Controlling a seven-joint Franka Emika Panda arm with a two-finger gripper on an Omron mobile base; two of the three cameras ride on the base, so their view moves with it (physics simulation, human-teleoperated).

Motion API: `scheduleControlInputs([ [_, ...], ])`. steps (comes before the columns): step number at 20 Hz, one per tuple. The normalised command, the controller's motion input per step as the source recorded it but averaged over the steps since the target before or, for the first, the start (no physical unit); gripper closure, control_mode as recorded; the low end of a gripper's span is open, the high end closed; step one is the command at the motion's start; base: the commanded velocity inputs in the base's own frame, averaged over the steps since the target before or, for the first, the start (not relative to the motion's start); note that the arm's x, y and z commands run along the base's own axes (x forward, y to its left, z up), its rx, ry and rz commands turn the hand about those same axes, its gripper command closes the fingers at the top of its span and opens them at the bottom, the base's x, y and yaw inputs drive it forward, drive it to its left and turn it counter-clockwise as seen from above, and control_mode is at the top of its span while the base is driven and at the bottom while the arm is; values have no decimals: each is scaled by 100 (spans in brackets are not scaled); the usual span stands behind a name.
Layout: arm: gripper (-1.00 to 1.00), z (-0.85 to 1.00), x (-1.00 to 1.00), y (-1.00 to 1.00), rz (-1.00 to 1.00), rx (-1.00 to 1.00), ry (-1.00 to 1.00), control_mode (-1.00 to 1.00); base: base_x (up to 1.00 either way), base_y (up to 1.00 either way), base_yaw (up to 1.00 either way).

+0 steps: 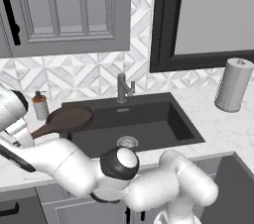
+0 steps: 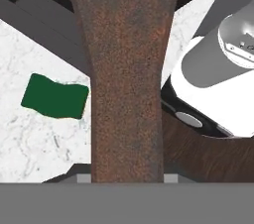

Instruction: Pick the pan and sponge and place them into the sink. Then turn on the water.

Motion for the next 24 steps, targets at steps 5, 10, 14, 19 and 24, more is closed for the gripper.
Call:
scheduleControlInputs([
  [5,100,-24,-20,-100,-4,20,-23,-100,0,0,0],
  [10,100,-1,-3,-100,0,24,-26,-100,0,0,0],
  [14,100,0,0,-100,0,33,-10,-100,0,0,0],
  [19,100,2,2,-100,0,25,0,-100,0,0,0],
  [24,100,0,21,-100,0,5,-5,-100,0,0,0],
])
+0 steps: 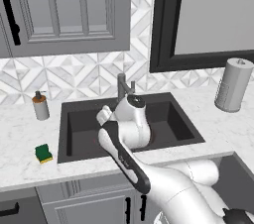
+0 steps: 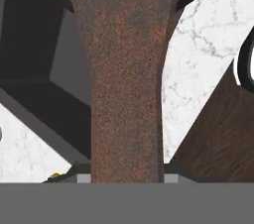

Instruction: Pick the pan and sponge and place them into the sink. Then turn on the water.

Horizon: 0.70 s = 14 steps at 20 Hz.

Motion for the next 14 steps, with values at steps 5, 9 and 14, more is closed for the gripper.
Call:
scheduleControlInputs([
  [5,100,0,74,-76,3,0,0,-100,0,0,0],
  [9,100,0,87,-12,1,-1,7,-100,0,0,0],
  [14,100,0,52,12,-4,-14,7,-100,0,0,0],
])
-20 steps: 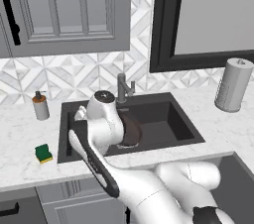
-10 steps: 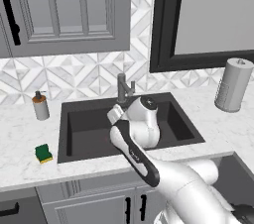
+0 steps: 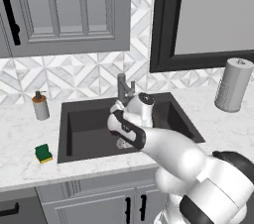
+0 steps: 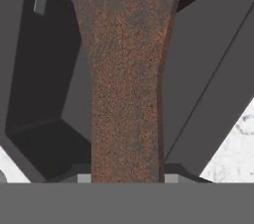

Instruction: Pick the pan and sponge and place them into the sink. Then turn on the water.

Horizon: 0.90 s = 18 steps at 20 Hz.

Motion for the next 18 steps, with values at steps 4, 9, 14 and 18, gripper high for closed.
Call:
scheduleControlInputs([
  [4,100,-6,31,21,-8,-18,4,-100,0,0,0],
  [9,100,-24,24,9,-8,-2,2,-100,0,0,0],
  [14,100,-44,15,0,-3,0,0,-100,0,0,0],
  [18,100,-59,10,0,-2,-5,2,-100,0,0,0],
])
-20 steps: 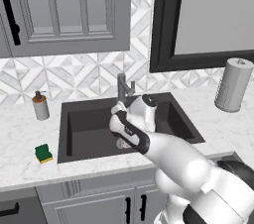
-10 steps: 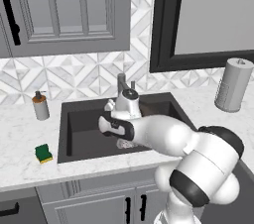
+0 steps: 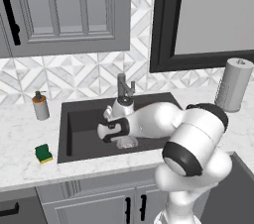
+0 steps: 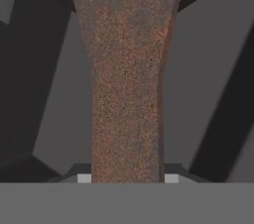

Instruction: Pick the pan and sponge and place them into the sink. Then turn on the water.

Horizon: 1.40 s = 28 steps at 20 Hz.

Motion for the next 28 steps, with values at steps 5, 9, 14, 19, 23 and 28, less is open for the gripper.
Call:
scheduleControlInputs([
  [5,100,-52,3,10,-2,-8,7,-100,0,0,0],
  [9,100,-28,12,34,-7,-7,17,-100,0,0,0],
  [14,100,-21,34,41,-7,-10,22,-100,0,0,0],
  [19,100,-37,47,20,0,-8,7,-100,0,0,0],
  [23,100,-62,42,5,0,-5,0,-100,0,0,0],
  [28,100,-77,2,0,0,-1,-5,-100,0,0,0],
])
